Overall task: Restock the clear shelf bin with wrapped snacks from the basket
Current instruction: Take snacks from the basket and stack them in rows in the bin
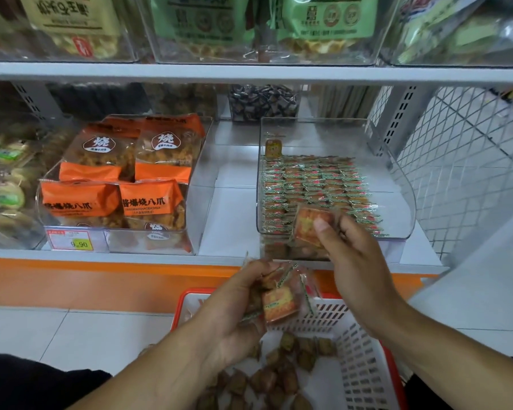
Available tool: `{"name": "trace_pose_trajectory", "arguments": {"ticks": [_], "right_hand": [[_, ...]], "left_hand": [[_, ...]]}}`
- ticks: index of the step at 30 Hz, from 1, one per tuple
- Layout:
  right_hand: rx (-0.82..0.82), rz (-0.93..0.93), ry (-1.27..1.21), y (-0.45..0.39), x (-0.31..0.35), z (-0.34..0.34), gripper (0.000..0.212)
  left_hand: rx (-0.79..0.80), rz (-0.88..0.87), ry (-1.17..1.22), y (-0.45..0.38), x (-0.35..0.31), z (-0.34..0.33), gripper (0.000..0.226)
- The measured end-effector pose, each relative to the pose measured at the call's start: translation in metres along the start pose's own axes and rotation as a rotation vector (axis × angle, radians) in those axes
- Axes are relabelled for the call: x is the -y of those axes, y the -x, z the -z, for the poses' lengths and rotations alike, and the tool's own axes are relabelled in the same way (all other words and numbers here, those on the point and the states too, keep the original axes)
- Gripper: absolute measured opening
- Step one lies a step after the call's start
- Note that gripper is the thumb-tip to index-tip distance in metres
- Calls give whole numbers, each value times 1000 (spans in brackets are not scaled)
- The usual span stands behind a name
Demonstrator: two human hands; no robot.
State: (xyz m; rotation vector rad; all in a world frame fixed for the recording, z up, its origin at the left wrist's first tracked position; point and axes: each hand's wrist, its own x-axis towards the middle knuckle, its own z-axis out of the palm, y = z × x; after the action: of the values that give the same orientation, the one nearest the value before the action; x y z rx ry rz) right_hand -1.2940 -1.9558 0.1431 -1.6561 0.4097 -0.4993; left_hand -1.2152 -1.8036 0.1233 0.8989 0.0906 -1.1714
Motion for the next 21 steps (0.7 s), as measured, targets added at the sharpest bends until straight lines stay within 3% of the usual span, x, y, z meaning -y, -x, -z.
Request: {"name": "trace_pose_trajectory", "arguments": {"ticks": [4, 7, 11, 14, 16, 18, 21], "right_hand": [[-60, 97, -126, 10, 12, -4, 16], [-33, 70, -222, 13, 29, 3, 15], [188, -109, -242, 25, 42, 8, 23], [253, -282, -240, 32, 37, 8, 52], [235, -424, -283, 31, 29, 8, 71], [248, -548, -307, 27, 21, 8, 69], [355, -648, -328, 26, 14, 6, 46]], "left_hand": [[-36, 24, 61, -4, 6, 2, 16], [-79, -10, 99, -6, 2, 3, 18], [-117, -112, 135, -7, -4, 2, 25], [-165, -209, 73, -7, -4, 1, 40], [-215, -277, 50, -7, -1, 2, 32], [-250, -336, 72, -7, 0, 1, 21], [-242, -453, 42, -3, 2, -5, 48]]}}
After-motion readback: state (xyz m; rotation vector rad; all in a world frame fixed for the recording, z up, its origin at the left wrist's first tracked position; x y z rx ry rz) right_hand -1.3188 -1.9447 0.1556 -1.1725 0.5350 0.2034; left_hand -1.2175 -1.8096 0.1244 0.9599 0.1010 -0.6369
